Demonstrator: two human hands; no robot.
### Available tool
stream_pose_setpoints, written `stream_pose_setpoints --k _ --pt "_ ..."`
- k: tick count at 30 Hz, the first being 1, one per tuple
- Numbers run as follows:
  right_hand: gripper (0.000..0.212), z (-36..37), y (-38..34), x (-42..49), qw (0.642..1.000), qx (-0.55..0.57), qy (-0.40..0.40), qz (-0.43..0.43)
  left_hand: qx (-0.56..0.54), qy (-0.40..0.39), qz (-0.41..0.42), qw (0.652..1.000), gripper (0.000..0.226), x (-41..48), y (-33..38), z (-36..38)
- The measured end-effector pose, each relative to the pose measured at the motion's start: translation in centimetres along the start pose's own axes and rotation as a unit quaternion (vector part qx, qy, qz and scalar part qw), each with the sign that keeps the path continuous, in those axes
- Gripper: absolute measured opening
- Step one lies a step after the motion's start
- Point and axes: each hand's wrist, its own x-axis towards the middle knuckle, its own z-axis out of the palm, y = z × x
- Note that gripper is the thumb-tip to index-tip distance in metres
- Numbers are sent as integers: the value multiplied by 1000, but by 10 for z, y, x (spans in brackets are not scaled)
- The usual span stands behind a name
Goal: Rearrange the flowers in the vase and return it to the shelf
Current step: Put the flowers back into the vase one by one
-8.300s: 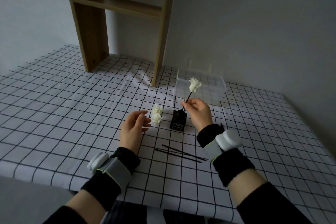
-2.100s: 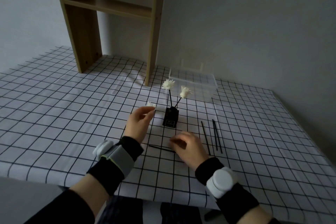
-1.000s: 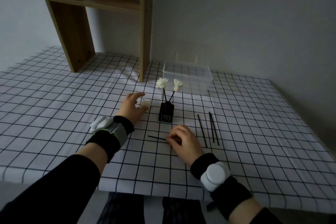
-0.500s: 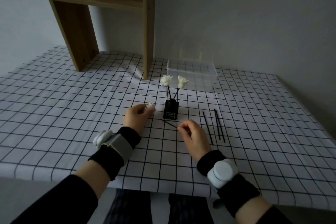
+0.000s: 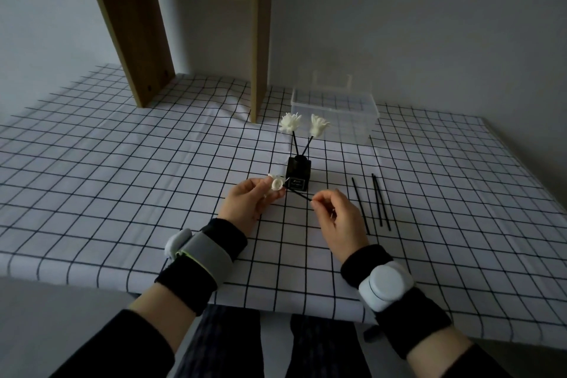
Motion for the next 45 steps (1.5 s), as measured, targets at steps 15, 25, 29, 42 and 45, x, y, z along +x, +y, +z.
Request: stream_pose_setpoints --k 15,25,29,42,45 --pt "2 -2 -2 0 993 -83 38 -73 13 5 -5 1000 14 -4 1 5" --pt "2 -1 -4 -2 992 -103 38 -59 178 49 119 976 13 -5 -9 5" --pt "1 -2 -3 -2 995 -76 26 -53 264 83 176 945 16 -7 -10 5" --pt "9 -2 1 -2 999 -31 -12 -33 347 81 223 907 5 -12 -10 10" --pt "10 -2 0 -2 999 -27 -17 -26 344 84 229 907 8 -11 -11 9"
